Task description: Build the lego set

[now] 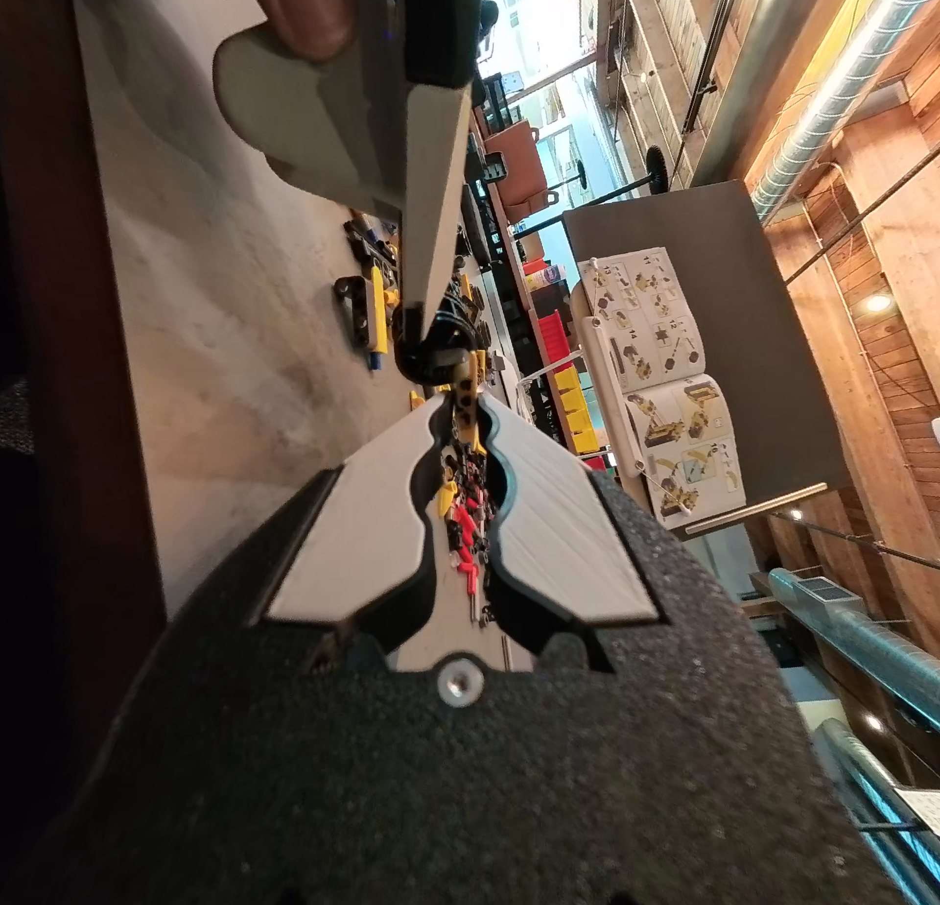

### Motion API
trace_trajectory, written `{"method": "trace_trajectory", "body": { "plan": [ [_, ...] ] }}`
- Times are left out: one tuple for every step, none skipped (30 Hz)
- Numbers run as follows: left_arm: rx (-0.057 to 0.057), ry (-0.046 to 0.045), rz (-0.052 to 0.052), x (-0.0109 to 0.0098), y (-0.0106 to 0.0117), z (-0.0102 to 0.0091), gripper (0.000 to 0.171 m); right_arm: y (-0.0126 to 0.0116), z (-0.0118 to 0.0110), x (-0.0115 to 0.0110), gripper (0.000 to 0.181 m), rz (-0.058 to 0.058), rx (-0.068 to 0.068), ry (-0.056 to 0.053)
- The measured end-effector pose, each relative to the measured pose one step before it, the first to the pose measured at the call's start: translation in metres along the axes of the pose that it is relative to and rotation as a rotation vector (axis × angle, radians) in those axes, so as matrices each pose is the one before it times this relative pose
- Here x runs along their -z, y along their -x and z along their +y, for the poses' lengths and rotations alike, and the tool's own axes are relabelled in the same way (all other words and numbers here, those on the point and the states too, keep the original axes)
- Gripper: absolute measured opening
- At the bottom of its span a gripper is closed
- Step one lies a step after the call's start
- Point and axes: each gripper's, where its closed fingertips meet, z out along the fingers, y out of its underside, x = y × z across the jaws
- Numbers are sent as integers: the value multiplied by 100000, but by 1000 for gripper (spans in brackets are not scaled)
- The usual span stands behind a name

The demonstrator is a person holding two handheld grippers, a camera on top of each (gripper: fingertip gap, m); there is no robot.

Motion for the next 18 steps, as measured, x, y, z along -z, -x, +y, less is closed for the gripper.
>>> {"method": "trace_trajectory", "body": {
  "plan": [
    [-49, 46, -3, -2, -9, 9, 21, 18, 31, -10, 7, -4, 304, 177],
    [-98, 115, 9, -5, -12, 17, 21, 44, 40, -26, 7, -58, 337, 262],
    [-66, 72, -12, -16, 0, 15, 21, 49, 44, -27, 7, -103, 390, 341],
    [-94, 18, 312, 5, -45, 7, 21, 80, 91, -45, 6, -247, 555, 536],
    [-145, -1, 625, 8, -89, -4, 20, 136, 121, -72, 5, -480, 824, 850],
    [-7, -14, 362, 8, -45, 0, 19, 113, 110, -77, 6, -159, 983, 803],
    [340, 182, 8, -17, 10, 22, 19, 10, 0, 6, 6, 455, 705, 111],
    [124, 109, 104, -12, -8, 12, 19, -18, -10, 29, 6, 214, 124, -167],
    [-9, 41, 0, -9, 4, -1, 19, 0, 16, 3, 6, -215, -270, -32],
    [-24, -152, 91, 14, -13, -21, 19, -2, -4, -3, 6, -105, -238, -48],
    [22, -125, 196, 16, -31, -17, 19, -28, -18, 19, 6, 162, -48, -133],
    [21, -50, 109, 5, -12, -5, 19, -21, -1, 12, 6, 183, 36, -102],
    [22, -14, 76, -4, -4, -7, 19, -16, -14, 16, 6, 141, -2, -77],
    [30, -76, 134, 12, -11, -7, 19, -34, -13, 11, 6, 205, -86, -139],
    [89, -172, 241, 9, -34, -29, 19, -58, -26, 35, 6, 293, -175, -216],
    [156, -218, 320, 13, -21, -33, 19, -76, -37, 35, 6, 399, -294, -321],
    [189, -225, 434, 25, -38, -40, 19, -102, -54, 57, 6, 499, -396, -421],
    [293, -212, 550, 15, -47, -26, 19, -110, -45, 51, 6, 517, -359, -389]
  ]
}}
